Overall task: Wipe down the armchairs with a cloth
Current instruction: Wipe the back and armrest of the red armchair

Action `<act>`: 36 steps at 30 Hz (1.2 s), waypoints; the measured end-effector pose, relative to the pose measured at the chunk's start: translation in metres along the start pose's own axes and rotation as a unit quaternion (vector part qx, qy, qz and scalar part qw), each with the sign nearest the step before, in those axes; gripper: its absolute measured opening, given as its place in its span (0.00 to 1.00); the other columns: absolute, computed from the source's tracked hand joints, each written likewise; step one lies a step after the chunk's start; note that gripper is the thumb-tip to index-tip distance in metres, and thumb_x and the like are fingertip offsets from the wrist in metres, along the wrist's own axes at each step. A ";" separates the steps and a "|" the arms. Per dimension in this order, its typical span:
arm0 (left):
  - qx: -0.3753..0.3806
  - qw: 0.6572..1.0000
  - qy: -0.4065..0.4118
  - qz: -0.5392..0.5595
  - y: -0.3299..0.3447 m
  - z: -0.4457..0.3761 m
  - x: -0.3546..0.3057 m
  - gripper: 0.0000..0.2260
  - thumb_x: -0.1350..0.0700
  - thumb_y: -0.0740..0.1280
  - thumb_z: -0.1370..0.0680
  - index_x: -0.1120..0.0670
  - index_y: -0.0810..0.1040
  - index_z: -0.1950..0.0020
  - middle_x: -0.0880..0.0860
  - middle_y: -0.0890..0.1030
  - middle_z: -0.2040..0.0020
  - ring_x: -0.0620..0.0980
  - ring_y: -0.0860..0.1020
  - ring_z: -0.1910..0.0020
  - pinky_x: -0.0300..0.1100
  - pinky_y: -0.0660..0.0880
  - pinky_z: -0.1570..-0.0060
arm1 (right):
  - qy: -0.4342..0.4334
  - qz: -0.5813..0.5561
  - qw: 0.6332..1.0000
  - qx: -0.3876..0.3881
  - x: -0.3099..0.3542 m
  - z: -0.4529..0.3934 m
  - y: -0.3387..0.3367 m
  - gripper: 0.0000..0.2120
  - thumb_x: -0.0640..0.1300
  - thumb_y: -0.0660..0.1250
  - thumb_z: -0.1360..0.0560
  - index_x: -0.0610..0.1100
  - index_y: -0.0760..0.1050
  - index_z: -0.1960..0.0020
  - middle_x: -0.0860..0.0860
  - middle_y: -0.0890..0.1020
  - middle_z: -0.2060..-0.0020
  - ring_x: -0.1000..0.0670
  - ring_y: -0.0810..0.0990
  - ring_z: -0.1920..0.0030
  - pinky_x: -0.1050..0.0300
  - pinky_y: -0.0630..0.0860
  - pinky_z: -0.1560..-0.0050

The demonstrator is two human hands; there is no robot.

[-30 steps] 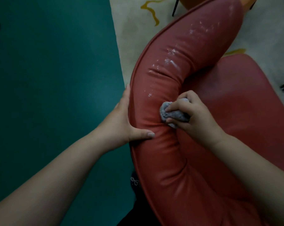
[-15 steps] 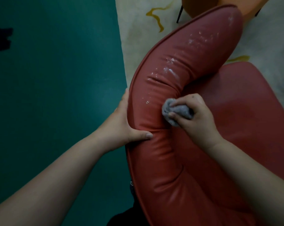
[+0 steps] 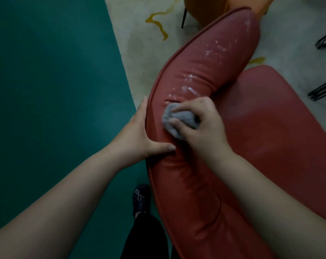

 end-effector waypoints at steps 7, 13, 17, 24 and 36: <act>0.074 0.996 0.036 -0.026 -0.013 -0.036 -0.001 0.66 0.37 0.78 0.48 0.47 0.39 0.21 0.44 0.56 0.22 0.39 0.59 0.27 0.35 0.59 0.30 | 0.083 0.041 0.994 -0.054 -0.025 0.015 -0.012 0.12 0.36 0.75 0.32 0.42 0.81 0.49 0.41 0.75 0.52 0.54 0.74 0.52 0.73 0.66 0.46; 0.102 0.993 0.052 -0.012 -0.015 -0.059 -0.005 0.68 0.36 0.76 0.50 0.49 0.37 0.22 0.45 0.57 0.22 0.39 0.59 0.27 0.34 0.58 0.30 | 0.045 0.021 0.991 -0.124 -0.002 -0.031 0.001 0.14 0.42 0.76 0.34 0.46 0.81 0.50 0.45 0.73 0.52 0.61 0.72 0.52 0.73 0.66 0.46; 0.107 0.992 0.057 -0.018 -0.014 -0.066 -0.001 0.66 0.40 0.80 0.45 0.46 0.35 0.22 0.45 0.60 0.23 0.39 0.63 0.29 0.31 0.60 0.38 | 0.037 0.049 0.996 -0.068 -0.008 -0.040 0.019 0.13 0.43 0.77 0.33 0.44 0.82 0.50 0.45 0.71 0.53 0.52 0.74 0.53 0.70 0.69 0.47; 0.120 0.991 0.058 -0.013 -0.015 -0.070 -0.004 0.67 0.38 0.79 0.47 0.45 0.35 0.23 0.41 0.57 0.23 0.33 0.60 0.34 0.29 0.58 0.39 | 0.122 0.087 0.979 -0.140 -0.044 -0.025 -0.030 0.14 0.39 0.76 0.33 0.50 0.79 0.51 0.46 0.73 0.53 0.59 0.72 0.55 0.76 0.65 0.50; 0.117 0.990 0.059 -0.056 -0.013 -0.088 -0.017 0.67 0.40 0.79 0.45 0.43 0.31 0.25 0.45 0.51 0.22 0.33 0.56 0.37 0.31 0.56 0.39 | 0.065 0.097 0.990 -0.074 -0.049 -0.032 -0.025 0.12 0.39 0.77 0.33 0.44 0.81 0.51 0.47 0.70 0.52 0.60 0.71 0.53 0.74 0.66 0.48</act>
Point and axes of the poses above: each hand's wrist, its own z-axis away from the middle knuckle, its own y-axis out of the palm, x = y × z, the point moved 6 cm from there along -z, towards the middle knuckle
